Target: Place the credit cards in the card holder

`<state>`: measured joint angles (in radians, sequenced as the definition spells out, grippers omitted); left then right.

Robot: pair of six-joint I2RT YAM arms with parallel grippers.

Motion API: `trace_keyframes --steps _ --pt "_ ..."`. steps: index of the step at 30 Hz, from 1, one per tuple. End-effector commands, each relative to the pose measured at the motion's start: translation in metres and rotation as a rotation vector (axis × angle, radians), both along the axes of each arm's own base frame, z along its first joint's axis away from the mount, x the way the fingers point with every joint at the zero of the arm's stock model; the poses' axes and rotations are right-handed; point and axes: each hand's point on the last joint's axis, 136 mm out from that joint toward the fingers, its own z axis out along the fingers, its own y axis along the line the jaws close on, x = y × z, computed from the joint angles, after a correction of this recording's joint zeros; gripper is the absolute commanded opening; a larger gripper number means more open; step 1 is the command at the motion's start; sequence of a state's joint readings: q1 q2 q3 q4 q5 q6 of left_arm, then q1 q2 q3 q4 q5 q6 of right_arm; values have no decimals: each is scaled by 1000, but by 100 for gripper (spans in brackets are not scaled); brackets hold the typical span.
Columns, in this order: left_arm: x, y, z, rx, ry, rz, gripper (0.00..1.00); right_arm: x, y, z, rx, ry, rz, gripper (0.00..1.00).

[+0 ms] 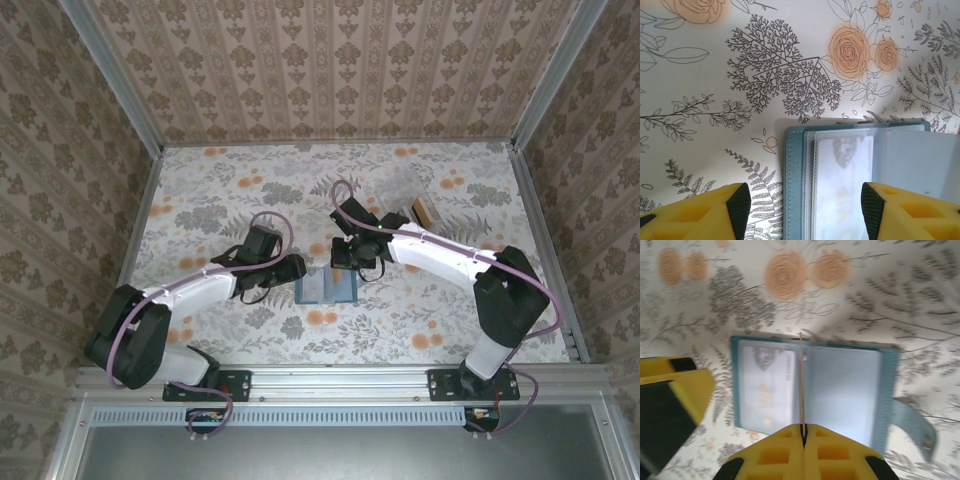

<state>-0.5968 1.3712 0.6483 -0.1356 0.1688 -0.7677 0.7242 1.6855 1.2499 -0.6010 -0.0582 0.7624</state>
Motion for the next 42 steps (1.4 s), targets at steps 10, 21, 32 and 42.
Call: trace_keyframes --steps 10,21,32,42 --pt "-5 -6 -1 -20 9 -31 61 -4 -16 21 133 -51 -7 0" --pt "-9 -17 -11 -47 55 -69 54 -19 15 -20 314 83 16 0" --pt "-12 -17 -20 -33 80 -76 46 -24 25 -45 388 135 11 0" --pt "-16 -17 -30 -17 102 -77 39 -26 25 -71 374 168 5 0"
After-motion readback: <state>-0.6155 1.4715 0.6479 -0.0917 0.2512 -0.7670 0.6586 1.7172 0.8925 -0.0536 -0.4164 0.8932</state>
